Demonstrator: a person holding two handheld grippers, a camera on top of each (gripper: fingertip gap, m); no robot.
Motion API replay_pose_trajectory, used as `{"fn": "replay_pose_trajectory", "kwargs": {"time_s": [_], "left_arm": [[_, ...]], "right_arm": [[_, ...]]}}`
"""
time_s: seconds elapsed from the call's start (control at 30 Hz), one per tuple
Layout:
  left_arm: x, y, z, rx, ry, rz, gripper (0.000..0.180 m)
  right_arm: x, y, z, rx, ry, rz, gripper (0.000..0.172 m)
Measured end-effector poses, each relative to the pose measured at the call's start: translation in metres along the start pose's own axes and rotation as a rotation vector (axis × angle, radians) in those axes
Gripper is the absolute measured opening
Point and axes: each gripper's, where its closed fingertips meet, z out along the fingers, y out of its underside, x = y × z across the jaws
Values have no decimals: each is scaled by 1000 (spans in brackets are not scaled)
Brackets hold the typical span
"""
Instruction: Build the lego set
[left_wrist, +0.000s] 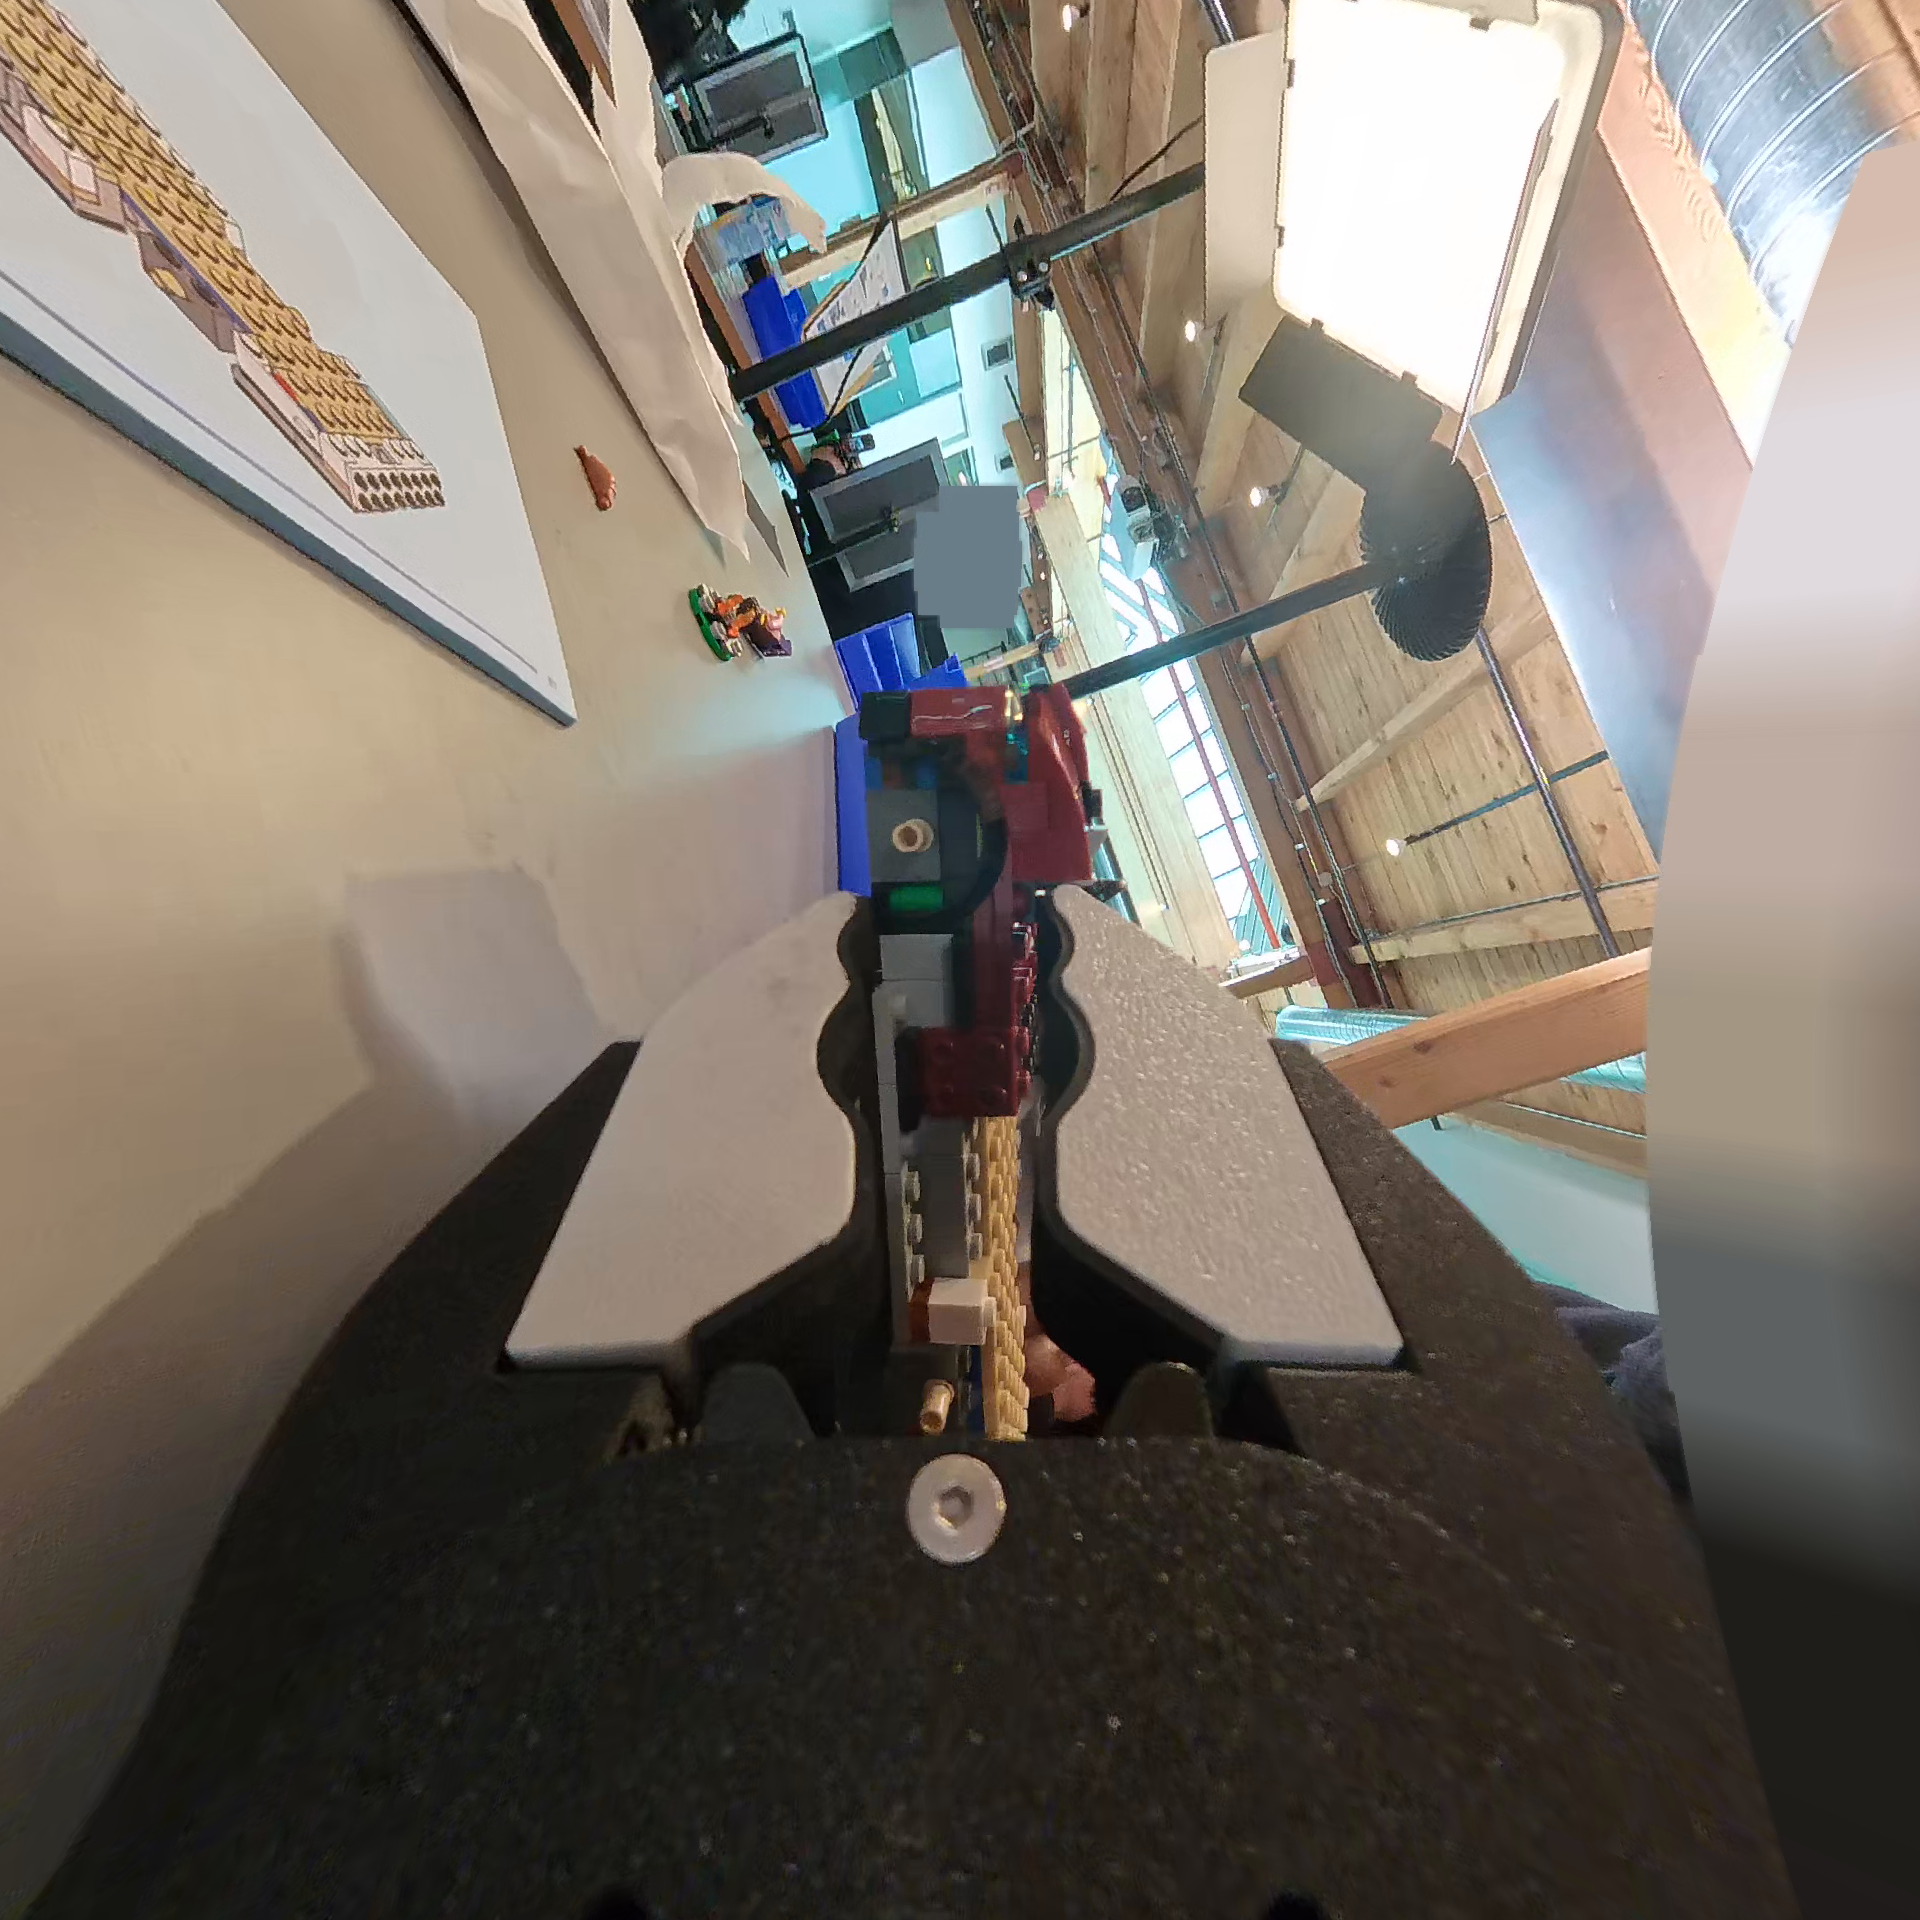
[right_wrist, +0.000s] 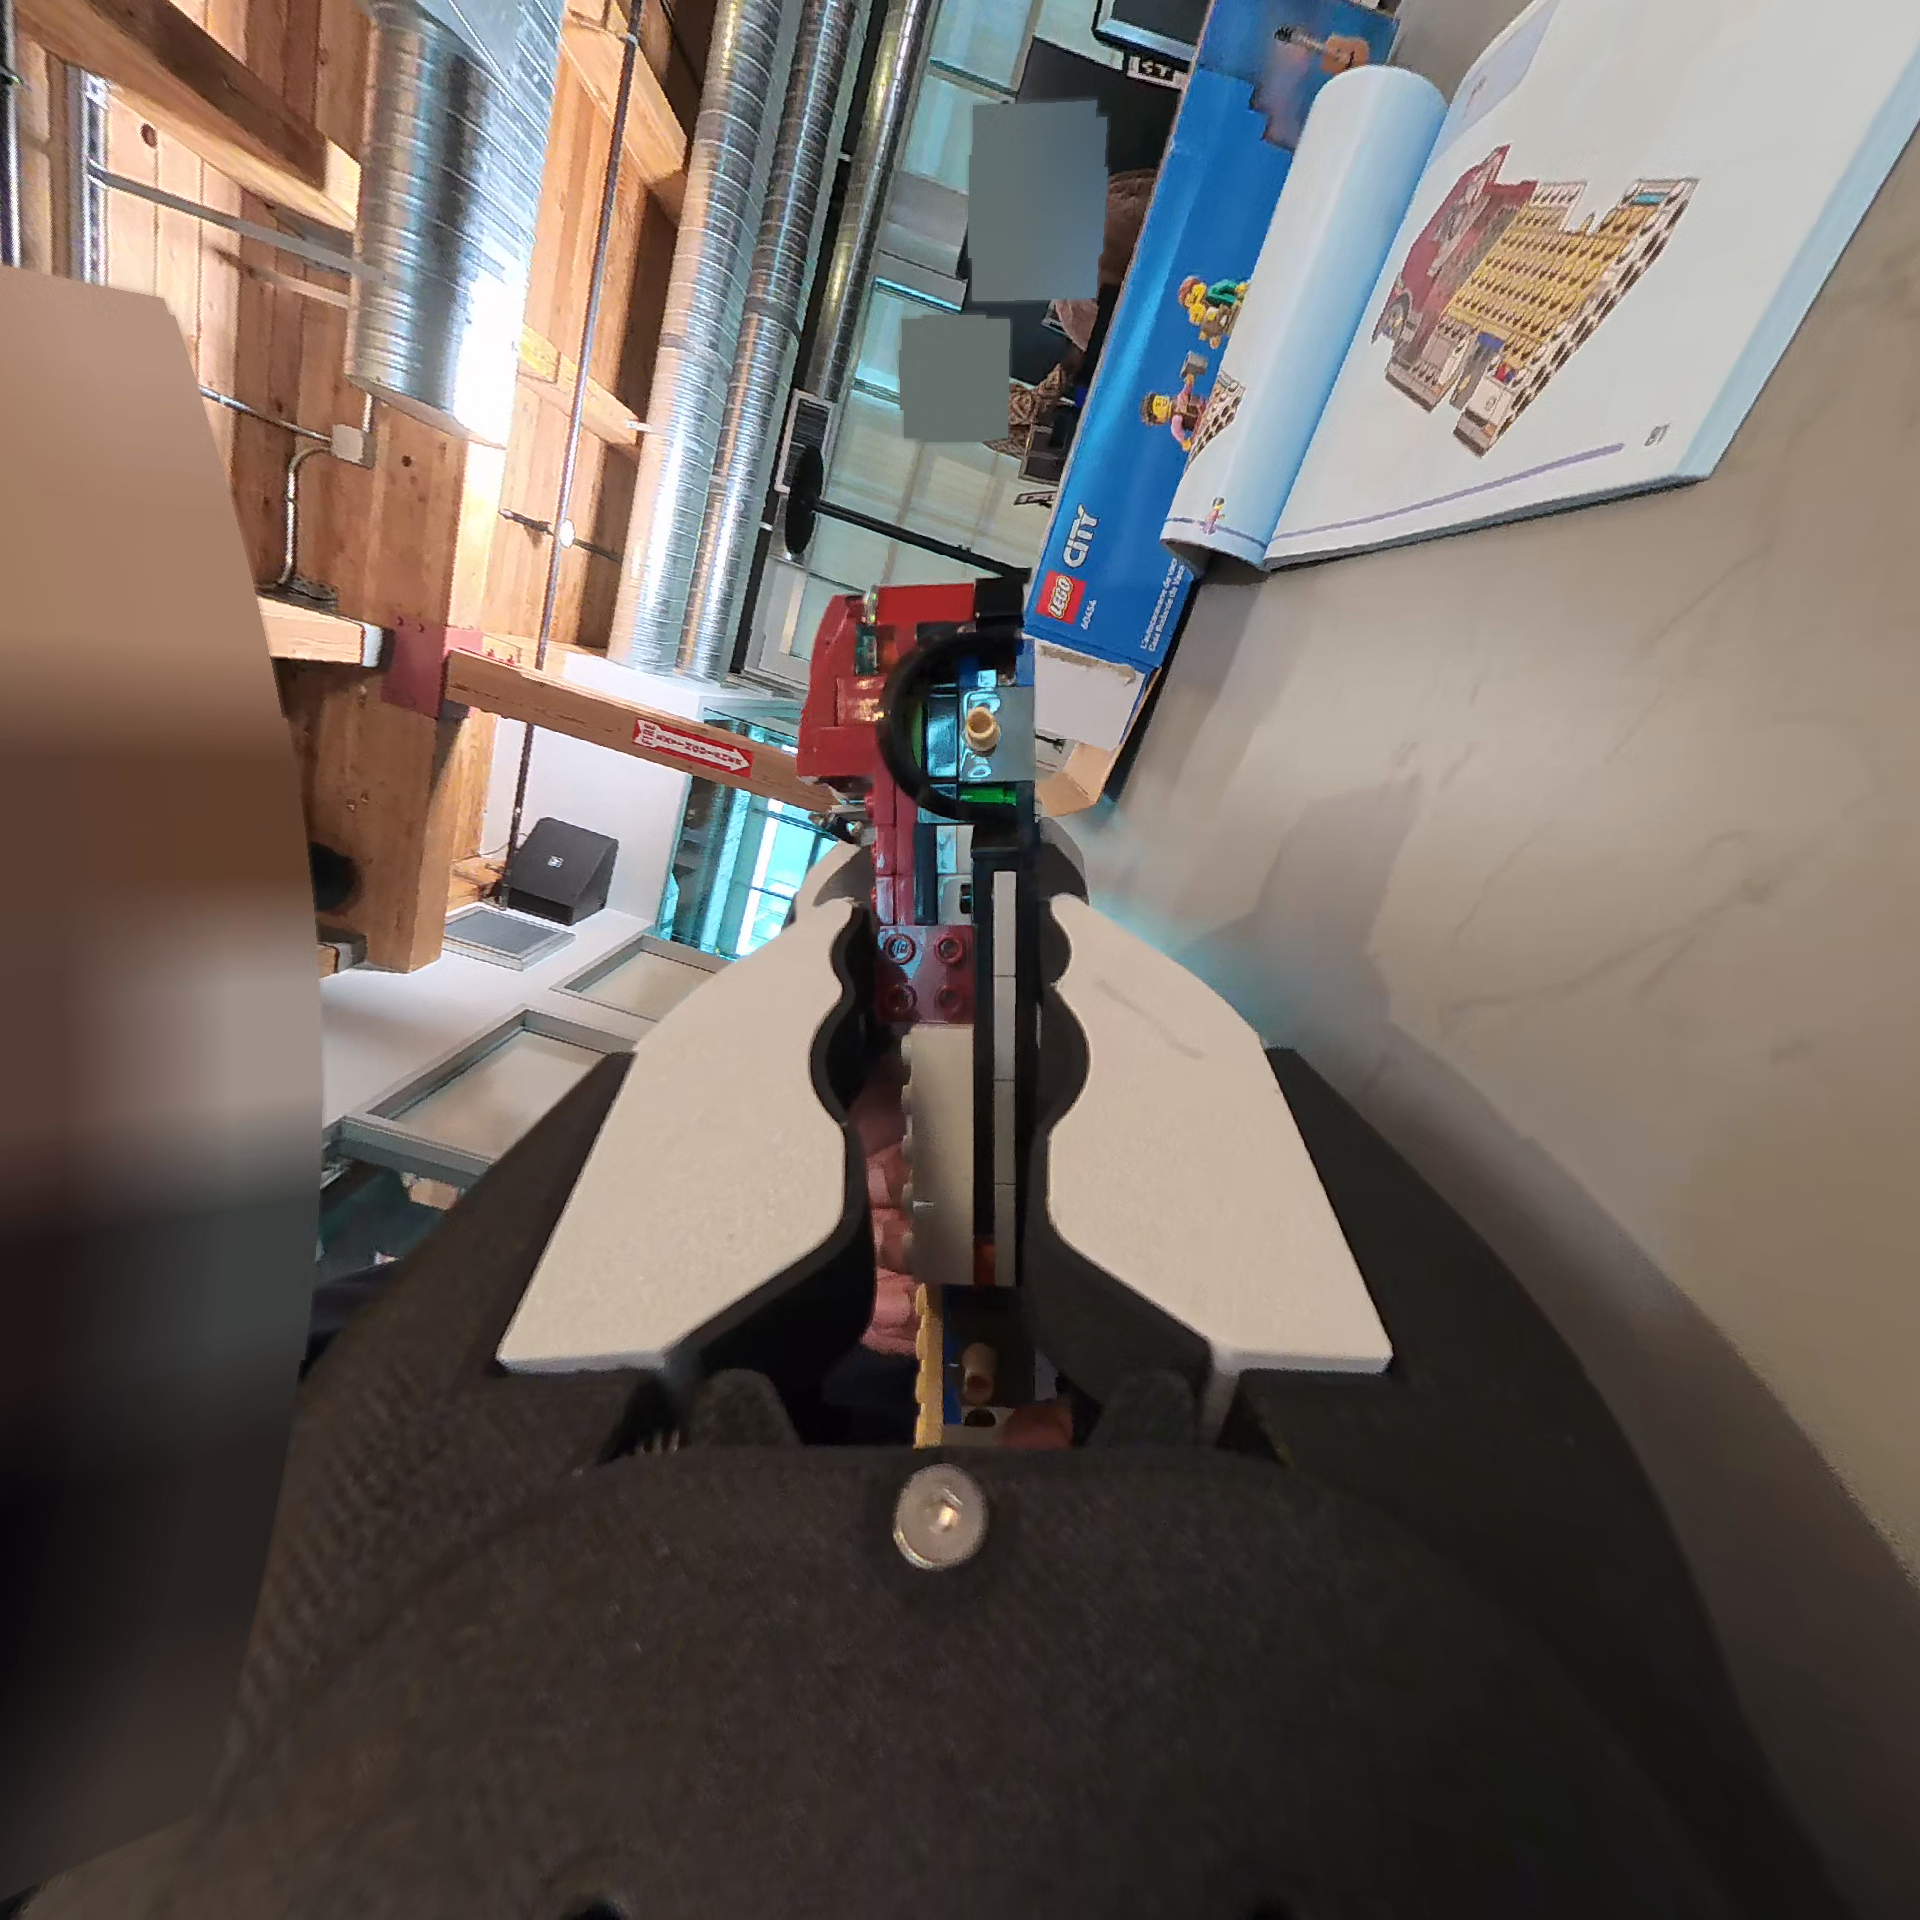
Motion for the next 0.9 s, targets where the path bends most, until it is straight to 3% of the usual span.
{"fn": "replay_pose_trajectory", "kwargs": {"time_s": [0.9], "left_arm": [[0, 2, 0, -41, -15, 3, 29]], "right_arm": [[0, 1, 1, 15, 2, 1, 30]]}}
